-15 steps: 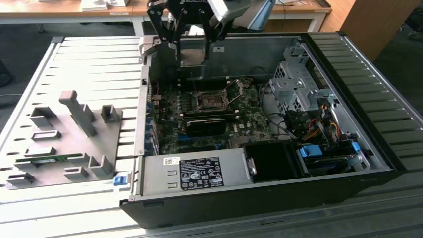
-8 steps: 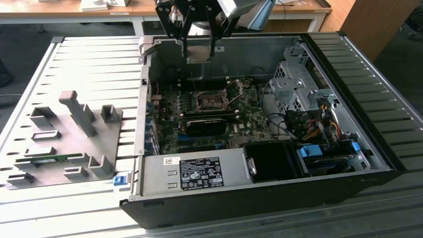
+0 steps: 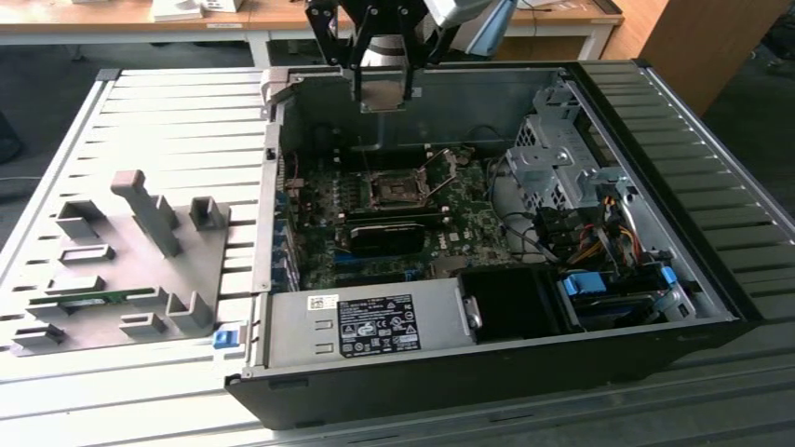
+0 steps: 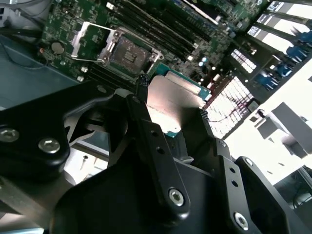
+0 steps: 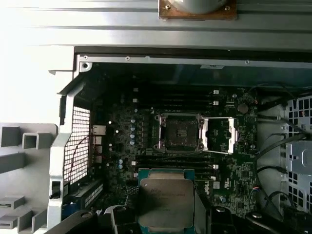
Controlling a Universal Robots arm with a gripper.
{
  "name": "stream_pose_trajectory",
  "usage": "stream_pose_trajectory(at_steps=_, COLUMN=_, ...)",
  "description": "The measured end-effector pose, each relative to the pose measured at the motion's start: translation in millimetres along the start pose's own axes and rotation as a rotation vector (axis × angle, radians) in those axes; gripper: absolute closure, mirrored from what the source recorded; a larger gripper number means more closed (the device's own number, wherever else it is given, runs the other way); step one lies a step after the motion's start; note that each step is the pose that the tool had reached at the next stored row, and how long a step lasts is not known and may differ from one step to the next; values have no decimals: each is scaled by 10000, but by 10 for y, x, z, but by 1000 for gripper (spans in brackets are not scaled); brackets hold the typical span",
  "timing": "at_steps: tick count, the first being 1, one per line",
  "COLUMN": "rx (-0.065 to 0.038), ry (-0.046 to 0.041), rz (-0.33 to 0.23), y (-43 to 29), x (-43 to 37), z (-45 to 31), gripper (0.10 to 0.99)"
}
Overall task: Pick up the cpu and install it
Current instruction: 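Pick up the cpu and move it towards the insertion slot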
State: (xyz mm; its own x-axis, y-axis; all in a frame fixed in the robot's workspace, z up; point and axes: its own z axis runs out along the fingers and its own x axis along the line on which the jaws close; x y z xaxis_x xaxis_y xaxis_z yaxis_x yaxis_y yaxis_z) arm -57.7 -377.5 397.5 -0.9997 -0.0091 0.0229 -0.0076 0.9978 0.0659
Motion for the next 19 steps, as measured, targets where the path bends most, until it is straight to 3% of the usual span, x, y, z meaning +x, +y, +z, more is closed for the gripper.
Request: stream_pose_trajectory(at_steps=19, rx=1, ry=0, rz=0, y=63, x=-297, z=14, gripper=549)
